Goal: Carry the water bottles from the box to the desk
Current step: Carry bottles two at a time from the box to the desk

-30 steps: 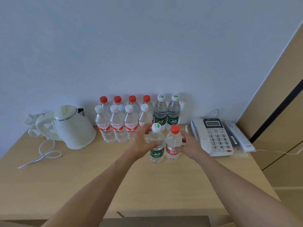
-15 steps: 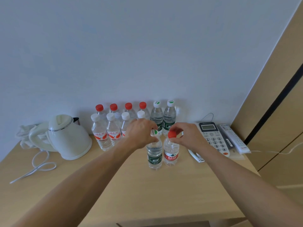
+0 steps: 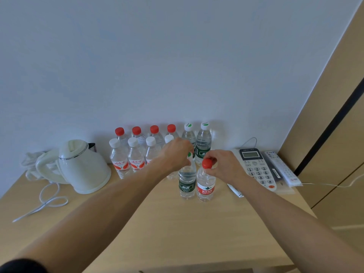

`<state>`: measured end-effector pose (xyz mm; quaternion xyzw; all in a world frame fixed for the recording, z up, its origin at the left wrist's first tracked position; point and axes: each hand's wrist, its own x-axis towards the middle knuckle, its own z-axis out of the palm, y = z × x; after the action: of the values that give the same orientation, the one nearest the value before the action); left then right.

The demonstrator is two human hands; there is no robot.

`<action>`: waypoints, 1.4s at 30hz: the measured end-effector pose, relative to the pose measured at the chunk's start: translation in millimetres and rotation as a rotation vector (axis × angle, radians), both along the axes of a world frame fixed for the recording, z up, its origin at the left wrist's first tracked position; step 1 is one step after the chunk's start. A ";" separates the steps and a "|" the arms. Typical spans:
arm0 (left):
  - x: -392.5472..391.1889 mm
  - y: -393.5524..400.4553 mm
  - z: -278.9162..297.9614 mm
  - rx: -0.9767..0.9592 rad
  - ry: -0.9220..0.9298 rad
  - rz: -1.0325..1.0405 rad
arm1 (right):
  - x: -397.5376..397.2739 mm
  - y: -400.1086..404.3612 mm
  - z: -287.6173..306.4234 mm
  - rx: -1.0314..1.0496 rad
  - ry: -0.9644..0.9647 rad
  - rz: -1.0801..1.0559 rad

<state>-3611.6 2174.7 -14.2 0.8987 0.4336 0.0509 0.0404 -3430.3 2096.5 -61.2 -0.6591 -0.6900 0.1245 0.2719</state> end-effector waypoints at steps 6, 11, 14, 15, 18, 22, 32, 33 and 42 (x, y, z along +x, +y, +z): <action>22.0 21.3 9.2 0.062 0.105 -0.028 | -2.3 -2.1 -4.2 -0.004 0.024 -0.019; 32.8 37.8 13.8 0.038 0.098 0.019 | -0.6 -3.6 -4.5 -0.001 0.033 -0.021; 33.7 47.9 15.0 0.047 0.103 0.031 | 0.2 -4.7 -5.1 -0.002 0.032 -0.029; 33.5 51.1 15.7 0.040 0.097 0.041 | 0.7 -5.1 -5.0 -0.007 0.029 -0.033; 32.3 56.8 17.0 0.020 0.086 0.060 | 1.8 -6.3 -5.0 -0.014 0.026 -0.041; 32.7 59.3 14.5 0.026 0.085 0.064 | -0.1 -7.9 -5.6 -0.034 -0.001 -0.049; 31.4 61.7 10.4 0.075 0.105 0.050 | -5.3 -4.3 -1.5 -0.074 -0.056 -0.110; 31.4 61.9 10.5 0.077 0.110 0.049 | -6.5 -3.4 -1.4 -0.079 -0.067 -0.113; 26.5 57.9 10.6 0.125 0.099 0.039 | 1.9 16.8 6.5 -0.111 -0.143 -0.123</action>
<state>-3585.1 2232.6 -3.6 0.8922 0.4487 0.0340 -0.0381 -3428.3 2113.4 -54.7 -0.7217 -0.6578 0.0982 0.1921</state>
